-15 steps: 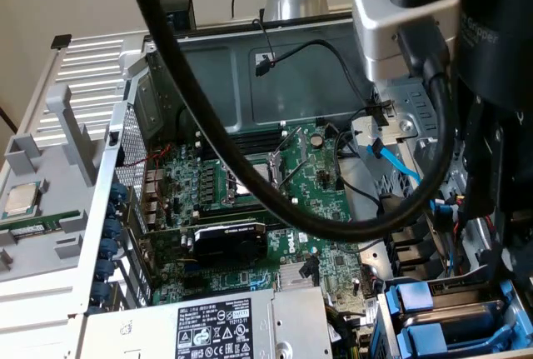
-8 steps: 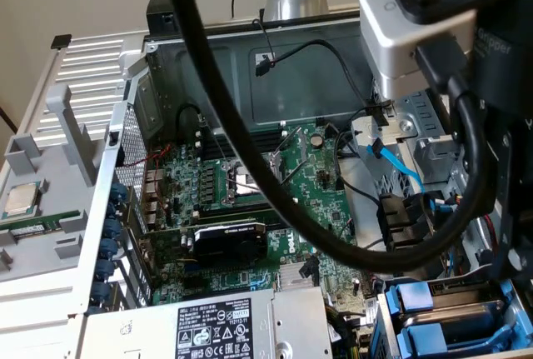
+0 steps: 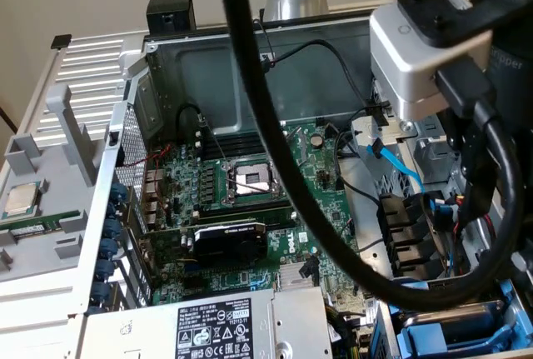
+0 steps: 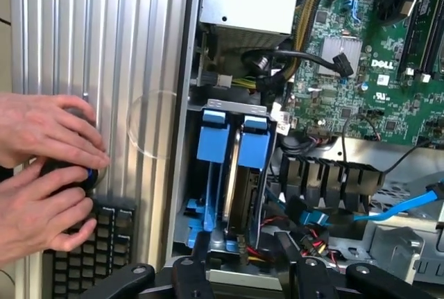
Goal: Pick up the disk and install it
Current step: 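Insert the first disk wire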
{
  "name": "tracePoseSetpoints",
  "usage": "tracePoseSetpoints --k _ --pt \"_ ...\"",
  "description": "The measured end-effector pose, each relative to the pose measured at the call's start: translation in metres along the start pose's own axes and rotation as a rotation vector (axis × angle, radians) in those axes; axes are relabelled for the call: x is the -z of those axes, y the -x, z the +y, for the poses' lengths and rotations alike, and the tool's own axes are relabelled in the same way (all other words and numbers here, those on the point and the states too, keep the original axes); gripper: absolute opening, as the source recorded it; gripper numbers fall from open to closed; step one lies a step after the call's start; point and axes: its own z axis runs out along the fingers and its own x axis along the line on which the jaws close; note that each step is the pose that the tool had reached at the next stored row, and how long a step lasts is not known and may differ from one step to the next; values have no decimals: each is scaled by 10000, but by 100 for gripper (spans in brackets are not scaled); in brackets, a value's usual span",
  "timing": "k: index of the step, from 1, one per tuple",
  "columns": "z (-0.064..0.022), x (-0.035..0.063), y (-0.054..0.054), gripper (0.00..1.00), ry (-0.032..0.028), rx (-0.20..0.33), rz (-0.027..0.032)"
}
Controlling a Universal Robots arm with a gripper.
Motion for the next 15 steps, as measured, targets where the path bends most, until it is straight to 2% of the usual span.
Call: tracePoseSetpoints --k 5,10,13,15 --pt "-25 -67 -23 49 161 308 -75" --pt "-64 -111 -173 49 294 307 -125" --pt "-100 -138 -188 49 329 307 -239" --pt "-126 -153 -195 49 331 310 -344"
